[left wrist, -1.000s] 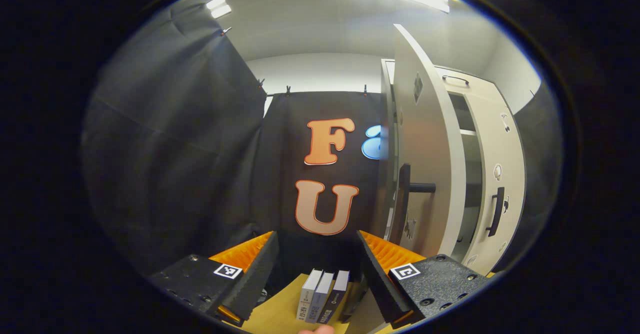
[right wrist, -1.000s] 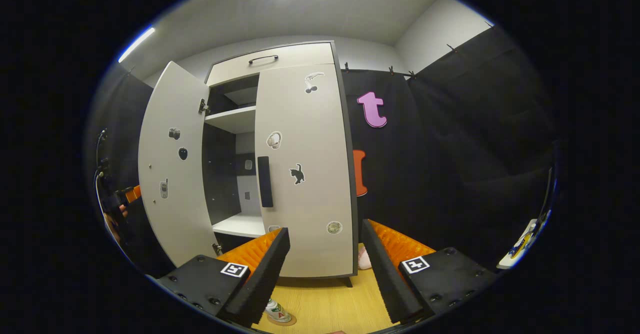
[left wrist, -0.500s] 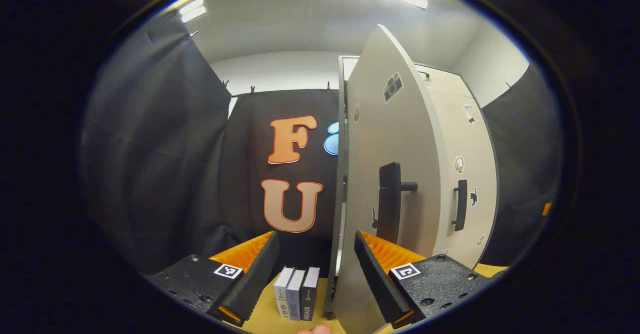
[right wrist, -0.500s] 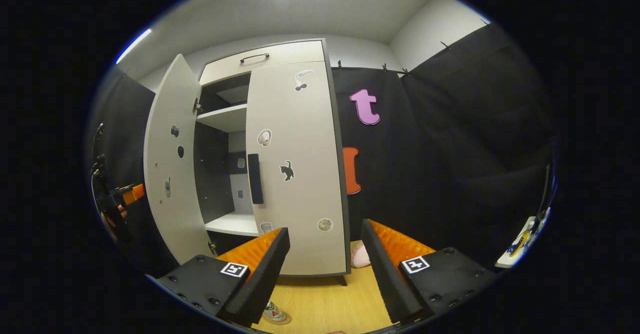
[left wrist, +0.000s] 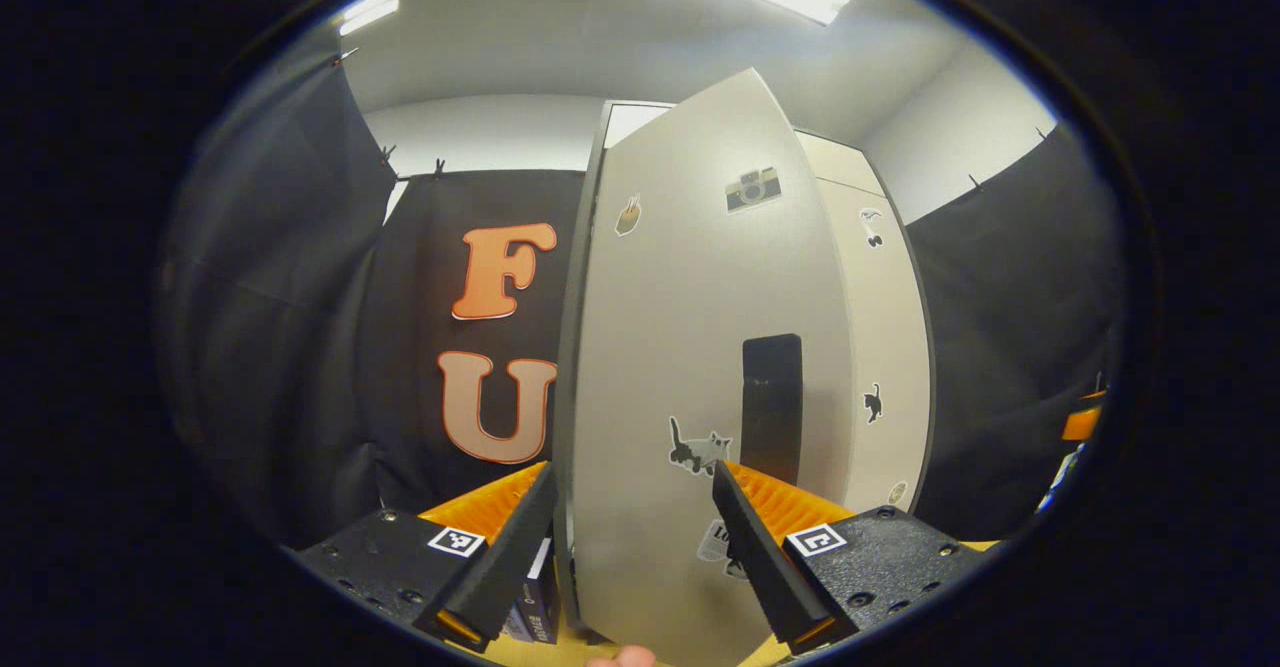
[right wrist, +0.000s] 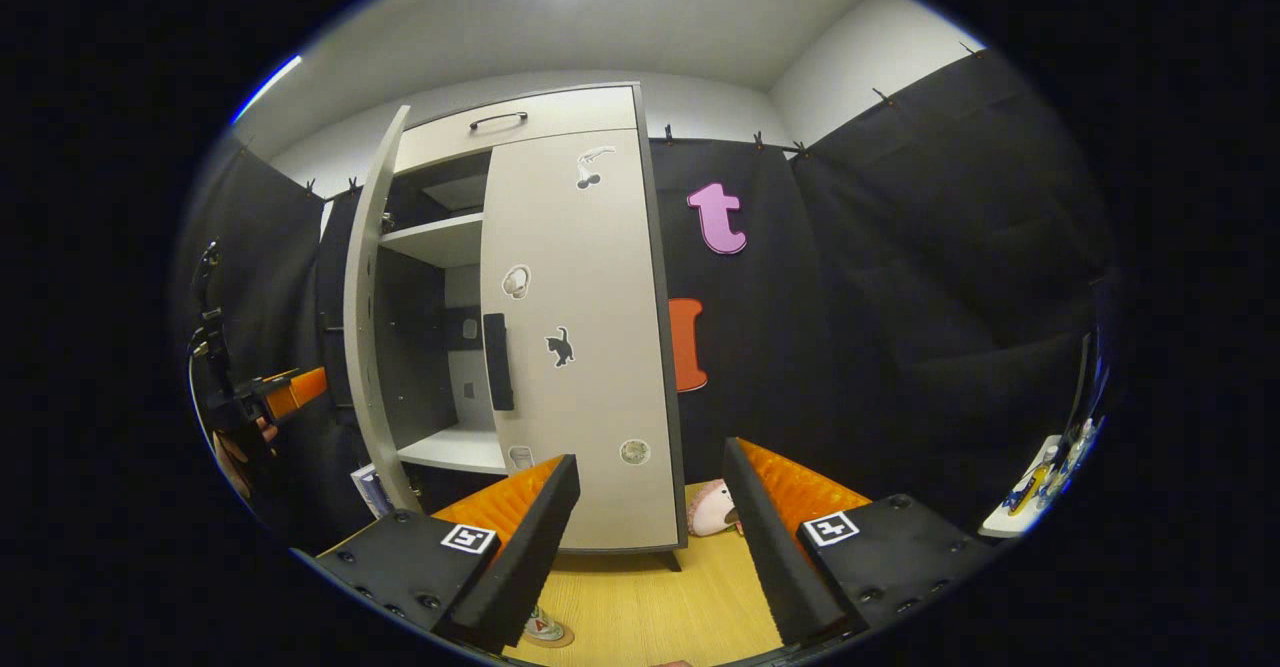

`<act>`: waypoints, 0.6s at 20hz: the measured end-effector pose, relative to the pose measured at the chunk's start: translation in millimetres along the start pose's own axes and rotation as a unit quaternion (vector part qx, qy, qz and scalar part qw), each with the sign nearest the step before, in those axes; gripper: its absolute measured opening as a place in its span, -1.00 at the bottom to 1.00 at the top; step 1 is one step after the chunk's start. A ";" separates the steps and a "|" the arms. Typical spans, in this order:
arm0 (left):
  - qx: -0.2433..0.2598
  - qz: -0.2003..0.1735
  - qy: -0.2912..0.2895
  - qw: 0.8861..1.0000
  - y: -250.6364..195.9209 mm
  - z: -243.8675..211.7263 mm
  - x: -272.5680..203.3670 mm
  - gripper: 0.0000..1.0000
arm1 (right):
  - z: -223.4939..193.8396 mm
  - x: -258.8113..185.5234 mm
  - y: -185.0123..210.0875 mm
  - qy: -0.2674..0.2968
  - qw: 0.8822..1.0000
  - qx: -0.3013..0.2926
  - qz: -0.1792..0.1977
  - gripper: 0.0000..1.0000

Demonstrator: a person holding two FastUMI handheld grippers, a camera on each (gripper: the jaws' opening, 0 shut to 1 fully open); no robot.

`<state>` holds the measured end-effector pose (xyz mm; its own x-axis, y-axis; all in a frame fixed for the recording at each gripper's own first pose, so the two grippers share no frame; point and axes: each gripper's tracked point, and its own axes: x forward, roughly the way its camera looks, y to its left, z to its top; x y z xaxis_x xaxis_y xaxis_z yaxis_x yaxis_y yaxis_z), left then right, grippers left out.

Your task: Grasp the bottle in the cabinet with the left hand and place it on the coaster, then close the right door with the right hand and the left door with the left hand.

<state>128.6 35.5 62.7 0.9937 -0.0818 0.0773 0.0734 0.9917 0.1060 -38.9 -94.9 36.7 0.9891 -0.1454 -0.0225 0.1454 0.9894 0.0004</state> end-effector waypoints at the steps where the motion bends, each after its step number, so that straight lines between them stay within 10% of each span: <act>1: -0.004 -0.004 -0.001 1.000 -3.8 2.1 1.8 0.89 | -0.5 -3.2 -0.1 0.000 1.000 0.000 0.000 0.91; 12: -0.038 -0.048 0.014 0.998 -55.1 -8.6 24.3 0.89 | -13.8 -25.0 -7.1 0.015 1.000 -0.004 -0.013 0.91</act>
<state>149.4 -20.3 50.2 0.9835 -0.1758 0.0434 0.1743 0.9840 0.0359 -64.9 -98.3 23.5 0.9839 -0.1708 -0.0529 0.1706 0.9853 -0.0086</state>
